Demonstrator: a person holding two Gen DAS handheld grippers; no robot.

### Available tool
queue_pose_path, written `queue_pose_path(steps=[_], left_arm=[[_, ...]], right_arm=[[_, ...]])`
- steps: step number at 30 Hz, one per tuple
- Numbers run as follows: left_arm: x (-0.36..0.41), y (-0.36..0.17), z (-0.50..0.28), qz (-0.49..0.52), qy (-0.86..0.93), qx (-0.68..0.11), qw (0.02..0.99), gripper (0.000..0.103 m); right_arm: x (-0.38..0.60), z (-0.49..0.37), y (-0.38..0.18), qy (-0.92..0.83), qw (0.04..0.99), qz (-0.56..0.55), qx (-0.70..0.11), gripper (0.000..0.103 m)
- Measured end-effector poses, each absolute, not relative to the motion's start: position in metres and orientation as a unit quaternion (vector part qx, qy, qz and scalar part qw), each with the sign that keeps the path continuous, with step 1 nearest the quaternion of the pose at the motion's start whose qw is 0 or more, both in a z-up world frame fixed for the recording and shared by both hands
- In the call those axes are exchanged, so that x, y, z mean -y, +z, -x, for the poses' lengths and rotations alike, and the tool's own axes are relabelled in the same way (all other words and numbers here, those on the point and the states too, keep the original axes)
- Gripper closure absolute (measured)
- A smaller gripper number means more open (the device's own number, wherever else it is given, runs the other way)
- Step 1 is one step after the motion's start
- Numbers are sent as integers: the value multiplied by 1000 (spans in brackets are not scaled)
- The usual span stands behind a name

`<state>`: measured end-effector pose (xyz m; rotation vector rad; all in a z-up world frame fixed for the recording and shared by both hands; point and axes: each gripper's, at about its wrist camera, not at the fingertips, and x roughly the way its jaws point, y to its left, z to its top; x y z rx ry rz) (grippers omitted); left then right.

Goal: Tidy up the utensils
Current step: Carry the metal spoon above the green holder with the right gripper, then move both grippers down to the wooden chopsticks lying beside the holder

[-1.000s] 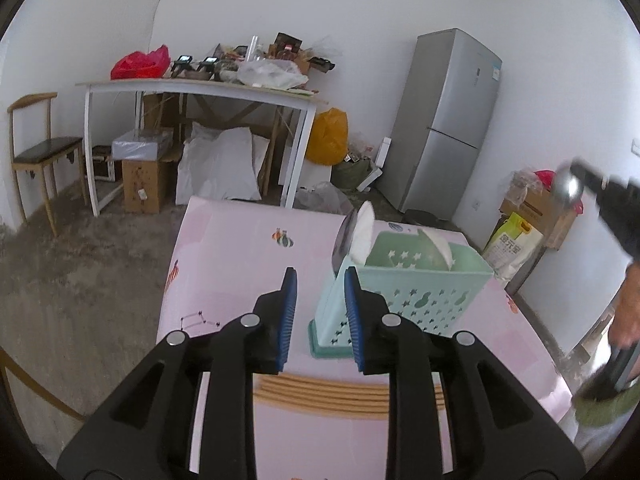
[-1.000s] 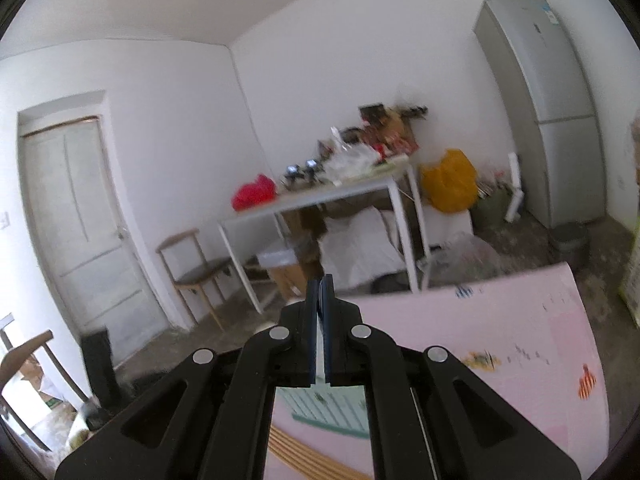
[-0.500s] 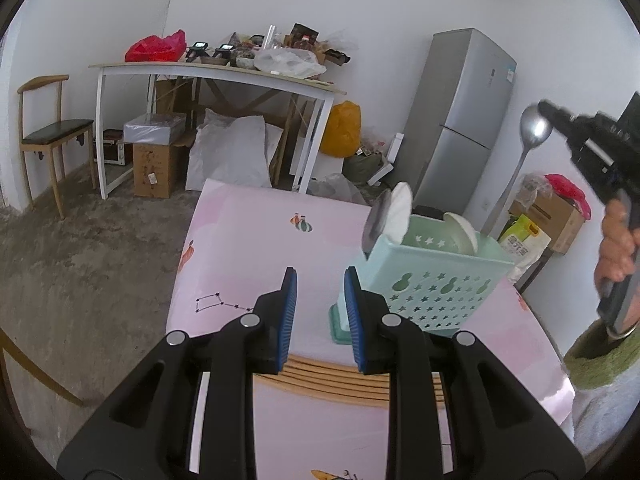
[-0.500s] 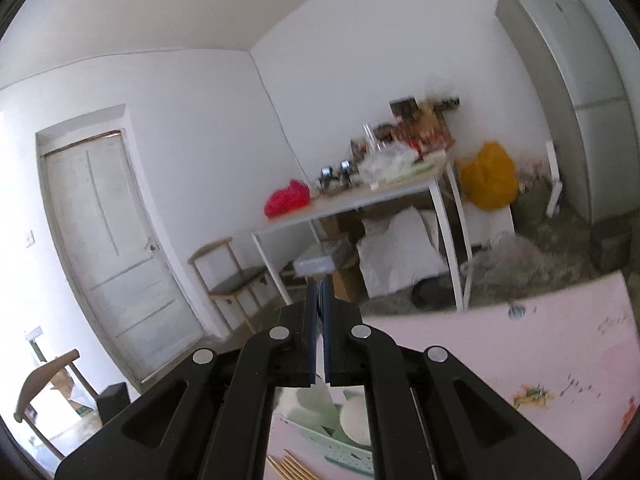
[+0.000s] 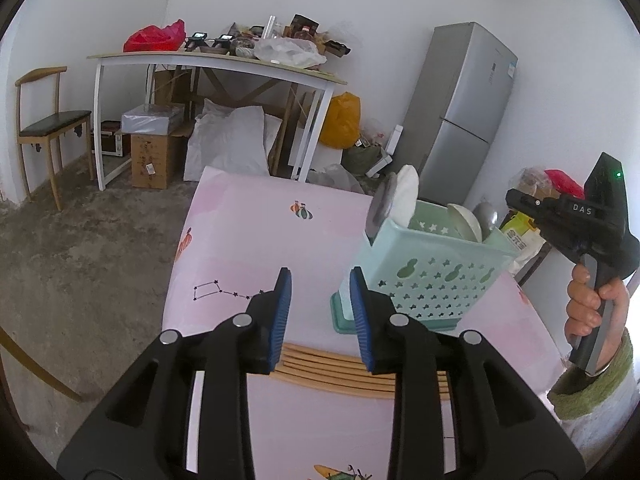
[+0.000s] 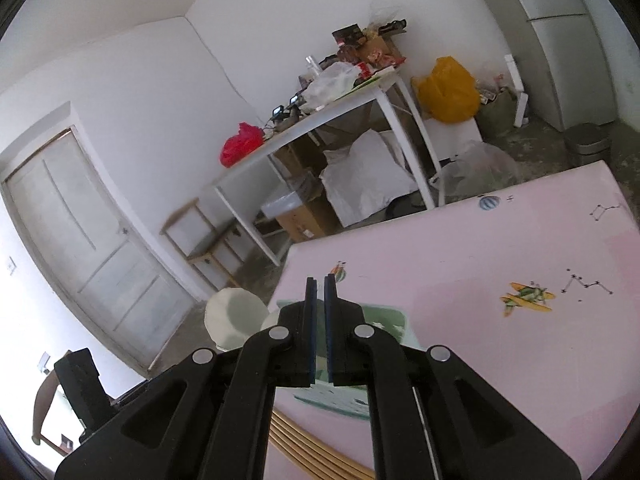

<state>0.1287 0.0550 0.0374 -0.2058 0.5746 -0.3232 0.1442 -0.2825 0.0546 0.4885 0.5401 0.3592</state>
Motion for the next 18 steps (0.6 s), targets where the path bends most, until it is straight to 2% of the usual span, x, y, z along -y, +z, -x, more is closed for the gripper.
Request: queue_pose_path(steps=[7,9,15,18], left_arm=[[-50,38,-116,94,-165,-284,940,67],[-47,36,-111,87,-167,-288,939,65],[-37,20,-99,78,-168,-323,928,63],[-29,3,-91,80,-180,-353,914,63]], right_arm=[[295,-109,67,163,928,-234,-238,80],[297,-99,69,161,931,-230,-234,69],[296,-61,60,158,935,-211,-238,58],[283,-58,38,176,923,-203,-276,57]])
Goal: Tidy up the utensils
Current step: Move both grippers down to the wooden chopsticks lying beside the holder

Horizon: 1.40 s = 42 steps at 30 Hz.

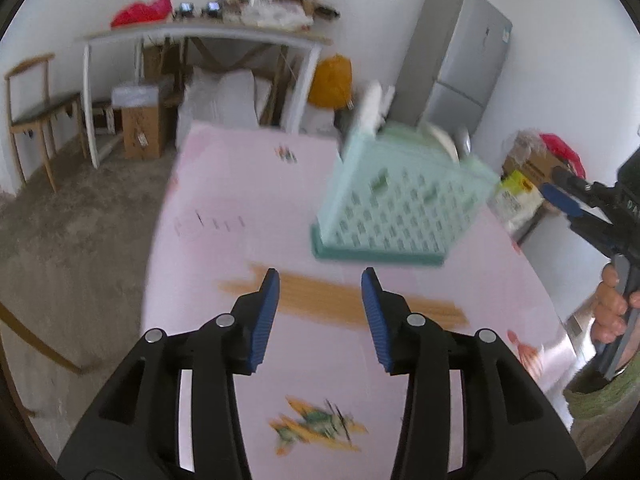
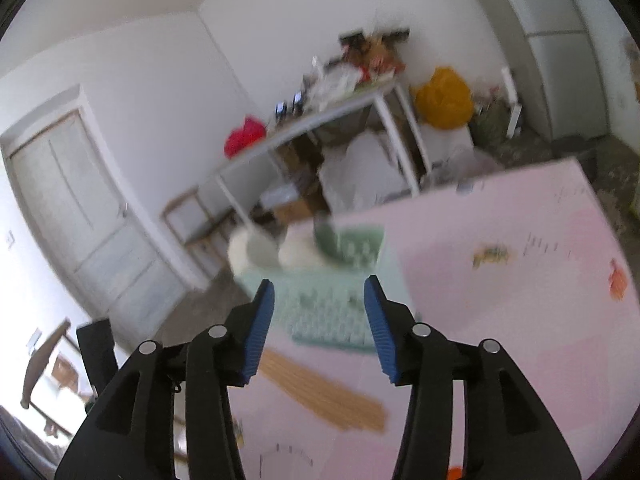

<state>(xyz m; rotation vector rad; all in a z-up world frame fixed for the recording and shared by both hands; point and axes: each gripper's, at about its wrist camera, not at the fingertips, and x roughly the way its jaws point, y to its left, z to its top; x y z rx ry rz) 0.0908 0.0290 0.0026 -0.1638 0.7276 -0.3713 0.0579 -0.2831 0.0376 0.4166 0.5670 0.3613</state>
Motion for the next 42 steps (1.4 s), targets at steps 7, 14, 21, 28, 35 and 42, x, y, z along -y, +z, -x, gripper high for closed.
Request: queue_pose_path(steps=[7,14,21,28,35,42], left_arm=[[-7,-36,-79,123,-221,-418,873,68],[-2,-56,-95,173,-240,-448,844,84],[-8,-74,-103,208,-241,-469,824,85],[-14,-72,-99,204,-233,-470,827,85],[-9,-69,-84,175,-209,-485,831,96],[15,-69,-59,133,-235,-491,828,96]], right_arm=[[229,-102,-38,215,861,-130,-443,56],[199,-144,-79,221,842,-55,-489,57],[189,-129,-80,262,821,-62,-504,67],[165,-107,-85,278,797,-79,-531,90],[136,-78,-89,283,788,-86,-541,92],[146,-42,-92,252,787,-119,-549,93]])
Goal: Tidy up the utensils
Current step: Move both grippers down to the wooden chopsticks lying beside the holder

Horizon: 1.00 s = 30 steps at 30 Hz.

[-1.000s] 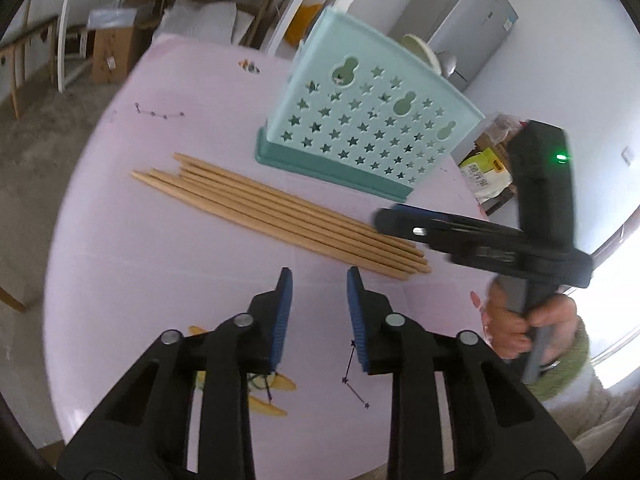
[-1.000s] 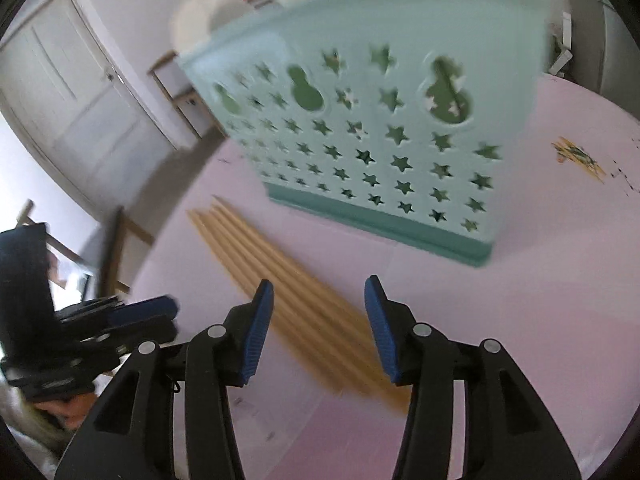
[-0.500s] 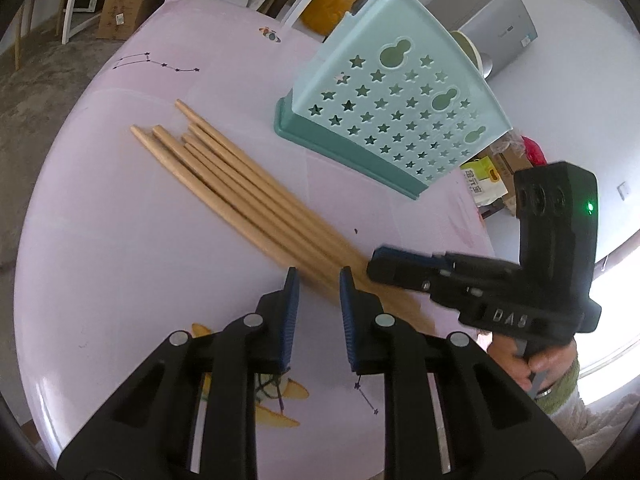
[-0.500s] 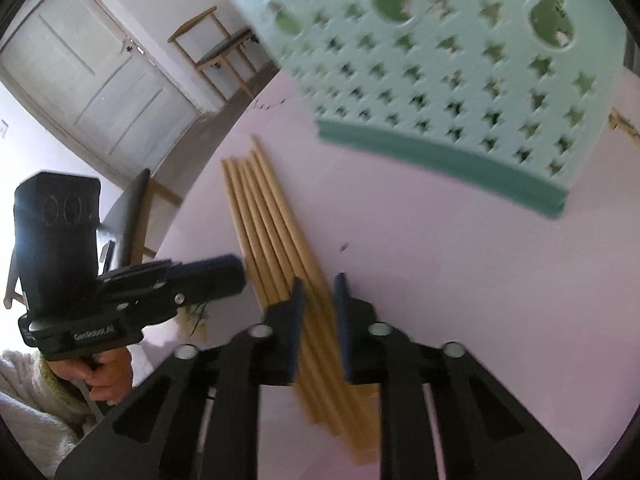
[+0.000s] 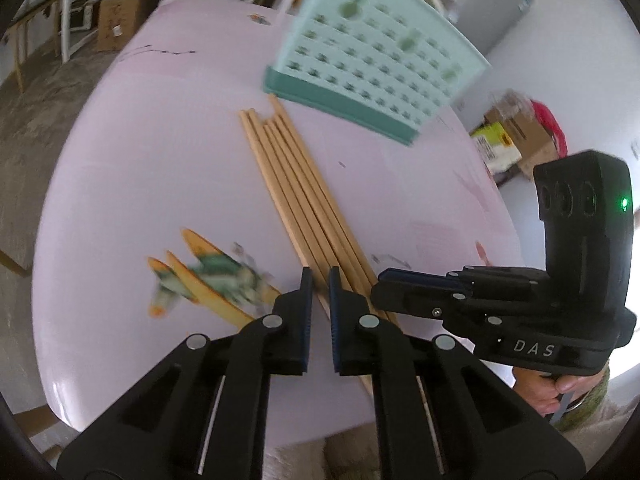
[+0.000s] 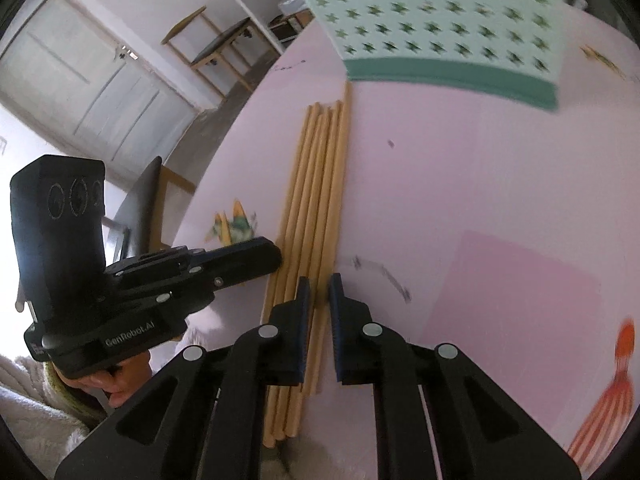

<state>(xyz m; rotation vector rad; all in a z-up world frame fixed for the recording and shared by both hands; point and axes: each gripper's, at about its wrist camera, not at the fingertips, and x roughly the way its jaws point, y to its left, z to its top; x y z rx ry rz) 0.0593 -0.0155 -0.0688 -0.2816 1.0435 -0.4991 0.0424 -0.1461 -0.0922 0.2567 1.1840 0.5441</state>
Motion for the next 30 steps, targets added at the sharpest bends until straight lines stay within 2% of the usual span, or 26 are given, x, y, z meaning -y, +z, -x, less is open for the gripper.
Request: queue_pose_path(steps=[7,10,17,30], left_arm=[[60,-66,-47,75,-289,-494,817,96],[84,-61,-46,11,-293,-473,831,96],[98,-63,-50,-115,-250,-421,865,94],[29,-65,-73,-27,-240,-425,872,93]], right_arm=[[188,-9,-97,181,796,-201,-541,96],[212,-10,-98,161,795,-239,-534,96],[209,-19,-91,96,822,-203,-524,96],[200,-29,-87,-27,826,-167,-537,95]])
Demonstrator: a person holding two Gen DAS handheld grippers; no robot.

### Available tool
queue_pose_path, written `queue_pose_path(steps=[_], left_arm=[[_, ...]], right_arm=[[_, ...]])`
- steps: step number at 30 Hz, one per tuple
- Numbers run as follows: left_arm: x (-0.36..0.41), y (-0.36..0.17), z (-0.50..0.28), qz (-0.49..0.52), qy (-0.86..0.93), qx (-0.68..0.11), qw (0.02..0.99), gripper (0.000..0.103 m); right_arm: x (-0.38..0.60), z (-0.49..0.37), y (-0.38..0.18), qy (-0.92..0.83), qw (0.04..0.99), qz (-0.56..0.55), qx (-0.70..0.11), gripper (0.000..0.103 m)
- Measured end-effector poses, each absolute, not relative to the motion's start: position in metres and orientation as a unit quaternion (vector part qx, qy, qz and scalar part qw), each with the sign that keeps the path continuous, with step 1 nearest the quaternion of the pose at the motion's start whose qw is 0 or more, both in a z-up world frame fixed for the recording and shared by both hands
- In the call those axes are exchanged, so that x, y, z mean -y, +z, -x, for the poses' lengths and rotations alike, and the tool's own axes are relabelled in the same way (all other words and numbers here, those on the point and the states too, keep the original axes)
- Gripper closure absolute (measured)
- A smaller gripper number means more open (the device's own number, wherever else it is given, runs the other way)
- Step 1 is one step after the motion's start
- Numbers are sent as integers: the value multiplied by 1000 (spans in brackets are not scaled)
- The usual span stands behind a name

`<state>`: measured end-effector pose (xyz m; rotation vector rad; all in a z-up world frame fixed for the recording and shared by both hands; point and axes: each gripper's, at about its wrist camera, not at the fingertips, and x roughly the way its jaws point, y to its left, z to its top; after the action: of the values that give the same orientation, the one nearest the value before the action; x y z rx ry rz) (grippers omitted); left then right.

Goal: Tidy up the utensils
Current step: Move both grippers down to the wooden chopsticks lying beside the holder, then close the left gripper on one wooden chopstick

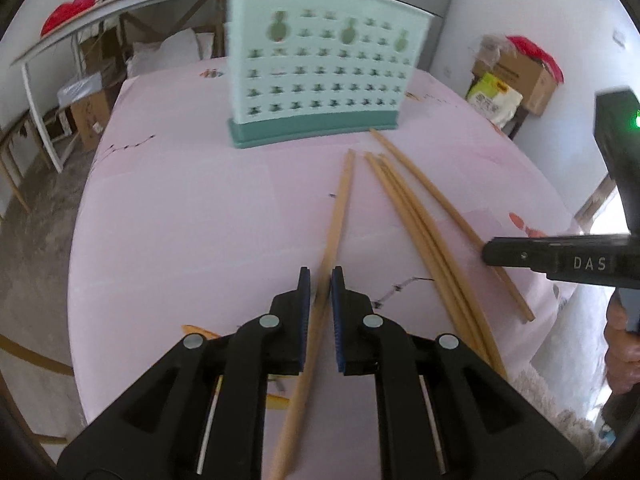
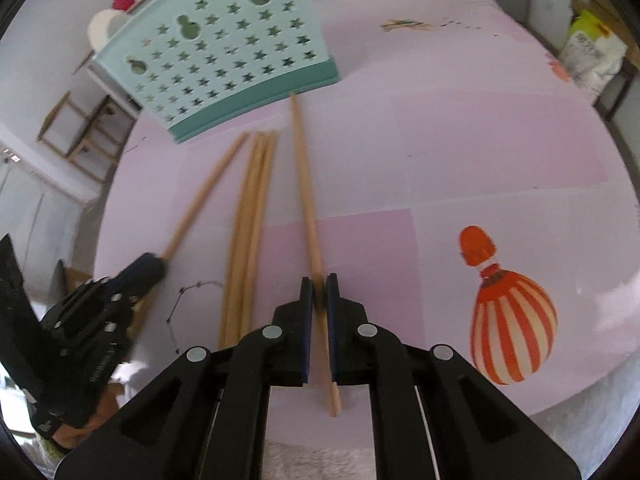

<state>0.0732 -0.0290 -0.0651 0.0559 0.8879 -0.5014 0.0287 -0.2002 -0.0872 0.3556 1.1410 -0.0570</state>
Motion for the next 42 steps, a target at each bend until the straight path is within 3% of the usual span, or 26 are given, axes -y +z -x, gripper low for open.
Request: queue_pose_path(steps=[5,10,18,25,30,31,33,37,39,42], left_arm=[[11,-67,-89,-8,-247,-430,868,80],[-1,-65,-98,2,-255,-434,864,78],[1,-64,-93,-1,-253,-432,866,67],[-1,-63,-92,33,-225,-434,872,51],[-3,-59,-91,43,-187,-435,880,43],[-3,-58,-92,42,-181,-435,881,41],[-2,-54,-93,38,-163,-437,883,37],[3,-55,-97,8,-111,-454,884,29],[4,-58,-100,-4,-93,-462,882,26],[-1,-64,-106,9,-69,-482,873,21]], right_arm=[[204,-28,-81,-64,826,-195,-526,94],[193,-23,-64,-6,844,-217,-490,93],[175,-46,-92,48,826,-243,-506,94],[196,-46,-99,78,812,-291,-500,94],[220,-33,-68,115,831,-307,-450,92],[230,-28,-62,108,837,-308,-440,90],[245,-21,-53,76,849,-291,-435,72],[262,-15,-56,-15,870,-176,-460,57],[270,-15,-66,-38,869,-136,-474,39],[294,-11,-80,-43,862,-137,-486,32]])
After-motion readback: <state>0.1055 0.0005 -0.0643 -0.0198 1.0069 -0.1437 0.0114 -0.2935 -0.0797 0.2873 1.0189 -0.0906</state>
